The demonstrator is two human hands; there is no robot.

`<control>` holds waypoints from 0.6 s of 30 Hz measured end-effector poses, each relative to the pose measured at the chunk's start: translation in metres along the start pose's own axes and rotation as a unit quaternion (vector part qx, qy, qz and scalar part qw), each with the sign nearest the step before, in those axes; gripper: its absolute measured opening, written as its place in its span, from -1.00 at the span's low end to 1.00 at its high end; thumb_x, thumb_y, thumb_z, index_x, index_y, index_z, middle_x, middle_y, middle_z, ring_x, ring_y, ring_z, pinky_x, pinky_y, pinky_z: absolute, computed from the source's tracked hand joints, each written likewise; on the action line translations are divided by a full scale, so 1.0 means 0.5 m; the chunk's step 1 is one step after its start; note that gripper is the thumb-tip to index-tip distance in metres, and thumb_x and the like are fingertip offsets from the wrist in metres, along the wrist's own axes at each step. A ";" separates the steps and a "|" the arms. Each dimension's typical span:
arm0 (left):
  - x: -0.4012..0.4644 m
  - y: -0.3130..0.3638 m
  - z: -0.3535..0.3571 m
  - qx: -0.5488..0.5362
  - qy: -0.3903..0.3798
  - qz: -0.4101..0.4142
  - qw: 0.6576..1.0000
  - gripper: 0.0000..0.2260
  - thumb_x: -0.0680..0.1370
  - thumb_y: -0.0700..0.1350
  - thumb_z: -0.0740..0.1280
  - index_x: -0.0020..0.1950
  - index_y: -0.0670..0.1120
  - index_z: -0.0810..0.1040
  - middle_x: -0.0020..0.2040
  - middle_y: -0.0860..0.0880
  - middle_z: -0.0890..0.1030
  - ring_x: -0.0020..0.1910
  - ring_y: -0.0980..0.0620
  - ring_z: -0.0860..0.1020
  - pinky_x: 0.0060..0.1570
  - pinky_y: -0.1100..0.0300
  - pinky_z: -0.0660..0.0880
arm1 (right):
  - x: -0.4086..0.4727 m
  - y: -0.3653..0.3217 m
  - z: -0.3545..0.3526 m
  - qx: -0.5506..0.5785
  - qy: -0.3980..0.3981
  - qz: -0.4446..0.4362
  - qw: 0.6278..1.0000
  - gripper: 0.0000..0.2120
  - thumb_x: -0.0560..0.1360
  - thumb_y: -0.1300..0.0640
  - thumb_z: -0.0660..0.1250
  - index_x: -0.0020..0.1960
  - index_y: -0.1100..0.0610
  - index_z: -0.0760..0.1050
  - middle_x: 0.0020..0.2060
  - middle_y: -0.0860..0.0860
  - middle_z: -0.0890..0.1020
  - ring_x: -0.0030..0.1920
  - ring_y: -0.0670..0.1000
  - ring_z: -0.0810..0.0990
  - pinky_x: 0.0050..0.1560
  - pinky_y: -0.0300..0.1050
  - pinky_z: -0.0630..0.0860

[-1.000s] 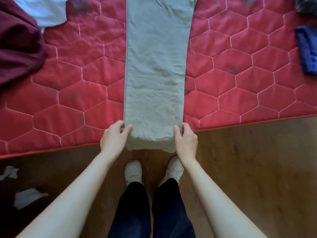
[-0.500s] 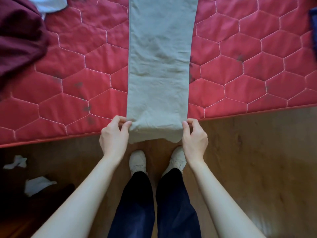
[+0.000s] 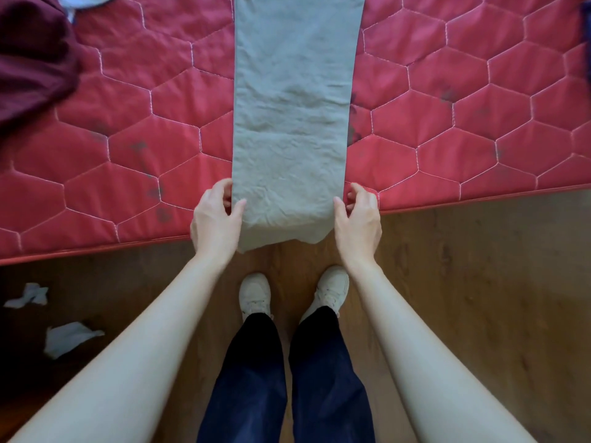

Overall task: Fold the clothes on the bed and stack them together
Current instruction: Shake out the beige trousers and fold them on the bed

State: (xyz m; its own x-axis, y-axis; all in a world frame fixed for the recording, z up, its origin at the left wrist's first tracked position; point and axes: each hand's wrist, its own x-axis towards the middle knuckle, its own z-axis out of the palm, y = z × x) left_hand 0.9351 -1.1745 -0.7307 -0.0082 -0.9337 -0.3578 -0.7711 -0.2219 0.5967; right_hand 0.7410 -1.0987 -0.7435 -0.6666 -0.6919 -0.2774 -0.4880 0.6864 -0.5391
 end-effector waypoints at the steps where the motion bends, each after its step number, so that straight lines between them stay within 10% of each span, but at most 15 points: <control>1: 0.017 0.007 0.002 -0.023 -0.004 -0.007 1.000 -0.66 0.58 -0.10 0.30 0.36 0.03 0.46 0.10 0.05 0.59 0.05 0.05 0.53 0.07 0.15 0.42 | 0.013 -0.004 0.003 0.004 0.001 0.002 1.000 -0.63 0.61 0.08 0.21 0.39 0.12 0.39 0.15 0.03 0.53 0.12 0.02 0.51 -0.01 -0.18 0.36; 8: 0.117 -0.021 -0.037 0.113 -0.054 0.246 0.961 -0.52 0.50 -0.43 0.25 0.36 -0.07 0.51 0.04 -0.13 0.62 0.02 -0.18 0.58 -0.06 -0.10 0.54 | 0.089 0.029 -0.036 -0.092 -0.044 -0.278 0.955 -0.56 0.51 0.38 0.26 0.37 0.15 0.46 0.09 0.11 0.57 0.05 0.12 0.56 -0.16 0.09 0.59; 12: 0.173 -0.049 -0.070 0.243 -0.070 0.478 0.841 -0.62 0.40 -0.34 0.47 0.22 -0.20 0.60 -0.03 -0.20 0.63 -0.11 -0.22 0.60 -0.27 -0.09 0.58 | 0.160 0.069 -0.070 -0.201 -0.023 -0.530 0.823 -0.54 0.45 0.37 0.37 0.33 0.16 0.51 0.04 0.19 0.62 -0.03 0.15 0.62 -0.36 0.03 0.61; 18: 0.239 -0.036 -0.068 0.323 0.022 0.645 0.692 -0.80 0.50 -0.27 0.31 0.07 -0.13 0.65 -0.03 -0.19 0.62 -0.15 -0.15 0.61 -0.05 -0.07 0.56 | 0.249 0.040 -0.076 -0.291 0.028 -0.717 0.632 -0.55 0.51 0.37 0.27 0.34 0.04 0.51 0.12 0.14 0.63 0.10 0.10 0.63 0.19 0.15 0.51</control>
State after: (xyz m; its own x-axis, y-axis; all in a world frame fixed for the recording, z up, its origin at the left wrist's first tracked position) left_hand 0.9696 -1.2917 -0.7600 -0.9465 -0.2497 0.2045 -0.2652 0.9628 -0.0519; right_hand 0.6272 -1.1626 -0.7586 0.6868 -0.6982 0.2023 -0.7269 -0.6615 0.1846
